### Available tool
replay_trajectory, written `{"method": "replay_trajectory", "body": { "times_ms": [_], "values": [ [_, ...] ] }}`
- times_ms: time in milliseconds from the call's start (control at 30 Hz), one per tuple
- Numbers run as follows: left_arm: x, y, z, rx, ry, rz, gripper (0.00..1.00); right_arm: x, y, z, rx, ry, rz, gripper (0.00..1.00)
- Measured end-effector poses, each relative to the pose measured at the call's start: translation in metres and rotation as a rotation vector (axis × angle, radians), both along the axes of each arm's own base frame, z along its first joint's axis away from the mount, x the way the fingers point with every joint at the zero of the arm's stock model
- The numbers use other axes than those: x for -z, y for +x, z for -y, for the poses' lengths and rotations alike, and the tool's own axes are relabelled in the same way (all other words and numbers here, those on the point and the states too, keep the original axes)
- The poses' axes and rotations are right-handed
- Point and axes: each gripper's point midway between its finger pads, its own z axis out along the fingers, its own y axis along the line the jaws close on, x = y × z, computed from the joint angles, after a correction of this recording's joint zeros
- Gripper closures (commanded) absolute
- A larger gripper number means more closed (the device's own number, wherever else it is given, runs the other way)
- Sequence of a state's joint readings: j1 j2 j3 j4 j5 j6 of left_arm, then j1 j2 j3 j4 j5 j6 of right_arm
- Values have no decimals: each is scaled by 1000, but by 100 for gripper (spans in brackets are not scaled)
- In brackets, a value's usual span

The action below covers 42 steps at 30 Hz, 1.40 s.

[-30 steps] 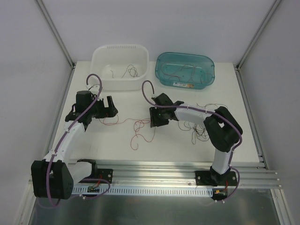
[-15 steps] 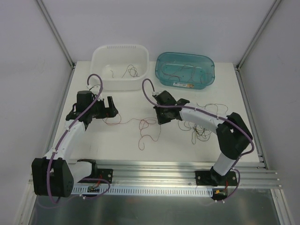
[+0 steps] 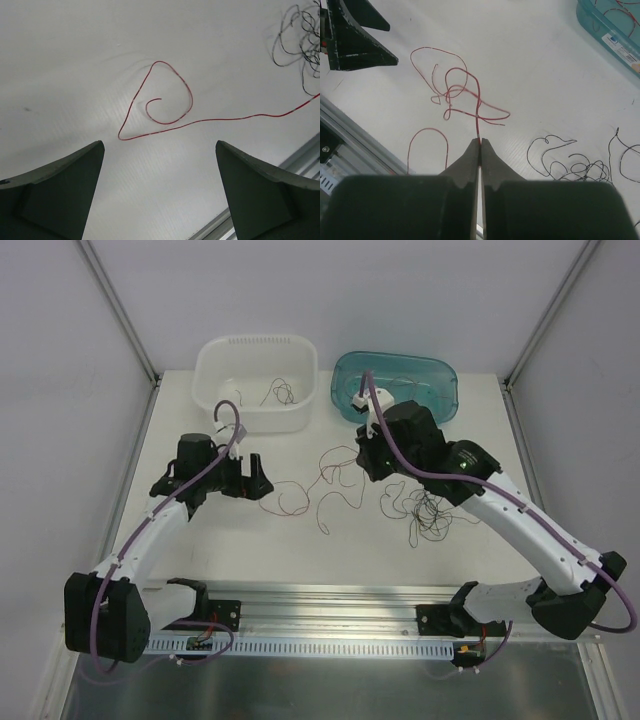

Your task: Untangle the cables

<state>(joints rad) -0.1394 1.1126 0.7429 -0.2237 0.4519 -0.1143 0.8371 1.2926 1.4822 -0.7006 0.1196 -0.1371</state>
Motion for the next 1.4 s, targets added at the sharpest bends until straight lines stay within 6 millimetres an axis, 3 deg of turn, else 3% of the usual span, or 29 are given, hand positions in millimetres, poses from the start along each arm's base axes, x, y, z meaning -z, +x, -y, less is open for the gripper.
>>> {"method": "replay_trajectory", "body": {
  "times_ms": [167,367,567,700,800,833,933,1100,1200,1300,1400],
  "values": [
    [-23,-24,51,253,-77,121,5,0,-10,5,-23,-15,-4,99],
    [-38,-52,91,463,-169,196,8,6,-22,2,-54,-28,-20,99],
    [-25,-73,122,609,-182,166,13,-2,-31,0,-82,-3,-10,99],
    [-14,-74,131,625,-179,141,23,-3,-37,-5,-115,12,-19,99],
    [-9,-71,133,612,-180,124,52,-5,-40,-9,-132,22,-21,99],
    [-9,-71,134,611,-180,127,70,-5,-41,-9,-137,26,-22,99],
    [-9,-70,135,612,-184,135,98,-4,-43,-8,-139,29,-20,99],
    [-13,-66,132,589,-172,161,100,7,-41,2,-110,-2,-20,99],
    [-20,-61,126,553,-166,193,100,15,-30,21,-38,-24,-21,99],
    [-34,-42,105,443,-171,232,100,23,-9,63,123,-40,-28,99],
    [-46,-8,57,206,-155,270,100,21,4,110,289,-24,-30,99]
  ]
}}
